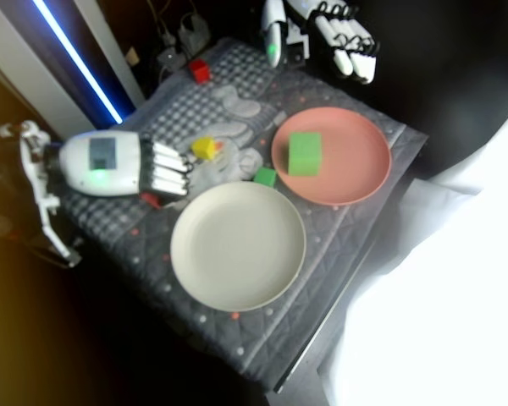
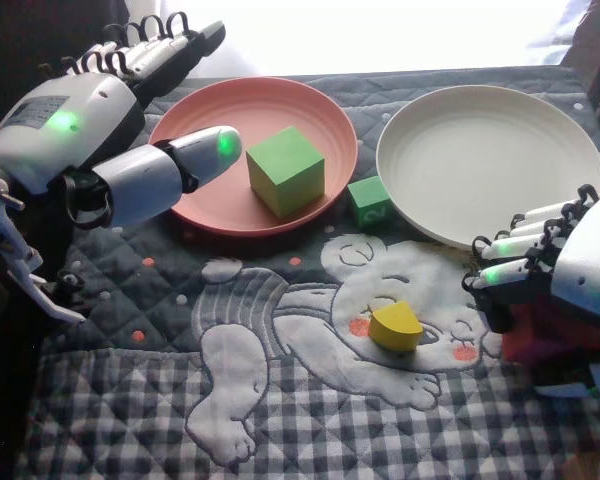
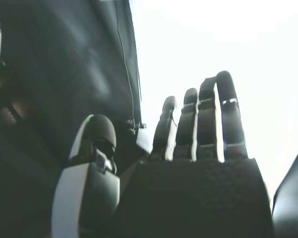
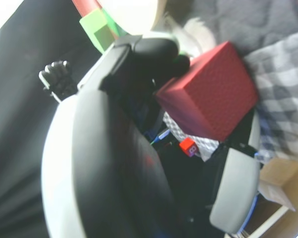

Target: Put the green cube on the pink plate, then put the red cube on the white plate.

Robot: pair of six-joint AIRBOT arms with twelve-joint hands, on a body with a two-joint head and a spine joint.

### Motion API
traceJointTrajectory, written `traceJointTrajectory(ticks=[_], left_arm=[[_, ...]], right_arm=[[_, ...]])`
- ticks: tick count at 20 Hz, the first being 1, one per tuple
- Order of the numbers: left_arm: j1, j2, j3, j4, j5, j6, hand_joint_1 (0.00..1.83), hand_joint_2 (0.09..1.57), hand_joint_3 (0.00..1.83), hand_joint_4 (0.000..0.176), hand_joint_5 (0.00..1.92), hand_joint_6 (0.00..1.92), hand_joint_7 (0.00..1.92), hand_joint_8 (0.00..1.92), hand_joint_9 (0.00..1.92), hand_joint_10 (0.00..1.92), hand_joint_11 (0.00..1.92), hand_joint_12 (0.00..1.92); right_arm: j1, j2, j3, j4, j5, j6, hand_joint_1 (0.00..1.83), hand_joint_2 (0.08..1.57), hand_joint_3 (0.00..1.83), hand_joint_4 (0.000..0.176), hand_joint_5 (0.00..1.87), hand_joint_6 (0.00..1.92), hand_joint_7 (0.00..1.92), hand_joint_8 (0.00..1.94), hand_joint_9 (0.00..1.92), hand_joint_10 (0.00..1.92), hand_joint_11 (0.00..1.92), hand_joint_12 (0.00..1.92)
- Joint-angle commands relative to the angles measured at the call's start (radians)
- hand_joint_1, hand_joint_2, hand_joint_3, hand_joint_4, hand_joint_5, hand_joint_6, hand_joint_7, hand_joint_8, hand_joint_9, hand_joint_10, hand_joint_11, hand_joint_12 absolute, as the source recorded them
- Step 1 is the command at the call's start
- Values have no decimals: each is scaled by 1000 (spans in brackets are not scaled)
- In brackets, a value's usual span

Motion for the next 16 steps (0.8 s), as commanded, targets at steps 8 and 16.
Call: traceJointTrajectory(ticks=[8,16], left_arm=[[0,15,-17,20,-173,-3,112,1330,1,30,131,4,146,3,178,14,0,834],[6,36,-51,57,-268,-3,53,1315,0,27,149,1,217,2,219,10,0,761]], right_arm=[[138,7,55,19,-225,-16,1350,1216,0,0,730,1237,817,1354,718,1569,682,1921],[260,-109,231,19,-131,-15,1327,1261,2,0,743,1263,706,1511,557,1682,285,1921]])
